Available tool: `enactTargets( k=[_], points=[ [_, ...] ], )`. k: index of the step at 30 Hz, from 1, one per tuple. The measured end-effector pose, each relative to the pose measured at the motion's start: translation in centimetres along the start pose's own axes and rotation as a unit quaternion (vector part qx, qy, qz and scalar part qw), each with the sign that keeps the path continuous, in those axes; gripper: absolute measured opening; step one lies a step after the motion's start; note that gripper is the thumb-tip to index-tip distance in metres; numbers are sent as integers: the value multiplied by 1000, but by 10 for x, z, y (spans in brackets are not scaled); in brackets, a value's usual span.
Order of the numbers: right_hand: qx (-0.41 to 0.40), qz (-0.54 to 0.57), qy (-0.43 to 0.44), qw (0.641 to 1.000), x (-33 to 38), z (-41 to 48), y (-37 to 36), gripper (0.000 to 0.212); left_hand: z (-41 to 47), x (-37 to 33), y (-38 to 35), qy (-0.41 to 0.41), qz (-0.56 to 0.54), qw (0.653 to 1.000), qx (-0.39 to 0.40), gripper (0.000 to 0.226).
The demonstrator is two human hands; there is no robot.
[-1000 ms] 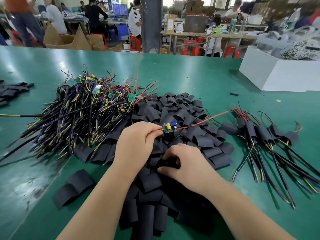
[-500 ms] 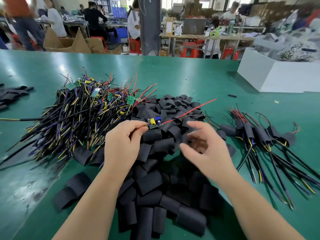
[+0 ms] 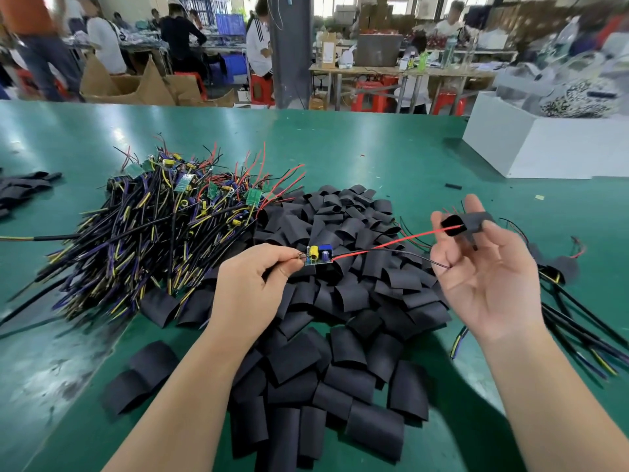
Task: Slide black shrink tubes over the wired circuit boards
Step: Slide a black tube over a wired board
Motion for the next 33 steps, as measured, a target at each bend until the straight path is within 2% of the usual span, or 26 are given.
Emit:
enactTargets(
  k=[8, 17, 30, 33],
  points=[
    [91, -73, 16, 993, 3, 0, -10, 48, 0, 4, -1, 17, -18, 1000, -1, 9],
    [112, -81, -3, 990, 1, -1, -11, 35, -1, 9, 4, 72, -76, 994, -21, 20],
    [152, -64, -40, 985, -14, -9, -19, 30, -1, 13, 6, 96, -75, 992, -27, 13],
    [142, -85, -49, 985, -24, -9, -18, 40, -2, 8, 1, 93, -74, 993, -19, 10]
  ],
)
Point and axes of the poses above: each hand's wrist, its own z-axis towards the middle knuckle, its own y-axis out of the back of the hand, x = y × z, the point moved 7 cm from there along z, towards the middle knuckle, and after that the axes turned 1 degree about y, right-handed, at the moved point
